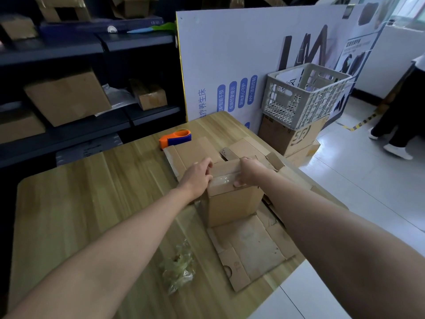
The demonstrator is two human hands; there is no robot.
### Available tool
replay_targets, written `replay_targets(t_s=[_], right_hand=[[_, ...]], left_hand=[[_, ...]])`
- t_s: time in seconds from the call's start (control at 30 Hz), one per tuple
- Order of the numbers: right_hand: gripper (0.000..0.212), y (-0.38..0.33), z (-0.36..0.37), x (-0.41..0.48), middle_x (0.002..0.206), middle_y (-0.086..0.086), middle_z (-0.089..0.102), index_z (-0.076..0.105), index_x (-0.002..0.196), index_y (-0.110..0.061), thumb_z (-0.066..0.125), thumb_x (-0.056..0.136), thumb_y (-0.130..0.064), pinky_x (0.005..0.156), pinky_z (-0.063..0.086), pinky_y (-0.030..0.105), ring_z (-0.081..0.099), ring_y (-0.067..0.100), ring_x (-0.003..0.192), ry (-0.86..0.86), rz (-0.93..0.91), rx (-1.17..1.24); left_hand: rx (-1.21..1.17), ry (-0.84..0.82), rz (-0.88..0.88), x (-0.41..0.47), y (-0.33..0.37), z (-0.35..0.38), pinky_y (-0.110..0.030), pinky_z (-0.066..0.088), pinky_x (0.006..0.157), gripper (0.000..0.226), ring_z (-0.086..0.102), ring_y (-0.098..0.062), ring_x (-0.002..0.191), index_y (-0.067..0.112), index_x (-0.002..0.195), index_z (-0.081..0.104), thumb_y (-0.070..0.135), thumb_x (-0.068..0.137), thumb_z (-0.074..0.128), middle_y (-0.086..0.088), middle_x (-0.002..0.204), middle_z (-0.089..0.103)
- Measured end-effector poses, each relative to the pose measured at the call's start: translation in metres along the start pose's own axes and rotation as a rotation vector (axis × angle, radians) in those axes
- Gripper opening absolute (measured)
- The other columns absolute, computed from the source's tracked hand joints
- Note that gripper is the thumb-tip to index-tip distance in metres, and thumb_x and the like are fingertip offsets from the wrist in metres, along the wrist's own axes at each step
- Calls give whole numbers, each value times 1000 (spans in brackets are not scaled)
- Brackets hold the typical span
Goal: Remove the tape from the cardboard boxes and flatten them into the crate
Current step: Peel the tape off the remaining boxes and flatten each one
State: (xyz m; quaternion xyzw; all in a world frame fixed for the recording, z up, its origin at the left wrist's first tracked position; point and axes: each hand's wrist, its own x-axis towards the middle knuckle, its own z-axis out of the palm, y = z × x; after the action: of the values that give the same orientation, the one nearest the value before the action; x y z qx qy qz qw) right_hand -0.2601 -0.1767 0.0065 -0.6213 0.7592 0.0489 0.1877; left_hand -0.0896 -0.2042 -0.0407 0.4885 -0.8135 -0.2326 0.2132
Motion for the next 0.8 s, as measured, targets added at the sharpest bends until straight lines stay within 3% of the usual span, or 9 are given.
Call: replay_targets(t_s=[0.17, 0.23, 0.33, 0.43, 0.53, 0.7, 0.8], right_hand=[[82, 1, 0, -2, 148, 10, 34, 34, 140, -2, 77, 76, -31, 93, 47, 39, 44, 28, 128, -5, 14, 16], [81, 3, 1, -3, 146, 10, 37, 36, 139, -2, 78, 76, -31, 93, 46, 37, 45, 28, 126, 2, 12, 30], [78, 5, 3, -3, 139, 11, 42, 37, 137, -3, 77, 76, -29, 89, 49, 38, 49, 28, 120, 8, 7, 75], [79, 5, 3, -2, 137, 11, 44, 36, 138, -3, 77, 76, -30, 87, 49, 36, 49, 28, 120, 17, 2, 83], [76, 3, 2, -2, 132, 11, 47, 38, 135, -3, 77, 76, -30, 82, 49, 35, 50, 28, 117, 12, 5, 80], [73, 5, 4, -2, 130, 13, 49, 40, 133, -2, 77, 76, -30, 84, 48, 35, 51, 29, 116, 18, -4, 89], [75, 6, 5, -2, 131, 12, 49, 40, 134, -2, 77, 76, -29, 87, 46, 34, 50, 28, 117, 22, -9, 98]], left_hand=[[-98, -74, -170, 10, 9, 6, -26, 42, 73, 10, 54, -18, 84, 23, 80, 58, 15, 84, 64, -5, 94, 58], [-105, -96, -156, 11, 12, 9, -27, 44, 77, 23, 55, -19, 88, 26, 71, 58, 9, 86, 60, -6, 97, 59], [-153, -106, -162, 7, 9, 8, -27, 42, 78, 33, 49, -17, 92, 29, 66, 54, 3, 87, 57, -1, 97, 50], [-387, -174, -199, 1, 5, 3, -25, 41, 83, 20, 44, -15, 90, 23, 69, 54, 12, 83, 65, 1, 99, 39], [-471, -206, -205, -3, 5, -1, -25, 40, 76, 33, 39, -11, 80, 17, 65, 46, 28, 75, 76, 3, 93, 36], [-593, -26, -246, -6, 8, 5, -10, 41, 48, 45, 42, -8, 70, 16, 56, 32, -4, 72, 68, -1, 94, 32], [-723, 70, -315, -10, 3, 4, -17, 46, 49, 41, 48, -8, 61, 15, 54, 35, -10, 73, 62, -2, 81, 42]])
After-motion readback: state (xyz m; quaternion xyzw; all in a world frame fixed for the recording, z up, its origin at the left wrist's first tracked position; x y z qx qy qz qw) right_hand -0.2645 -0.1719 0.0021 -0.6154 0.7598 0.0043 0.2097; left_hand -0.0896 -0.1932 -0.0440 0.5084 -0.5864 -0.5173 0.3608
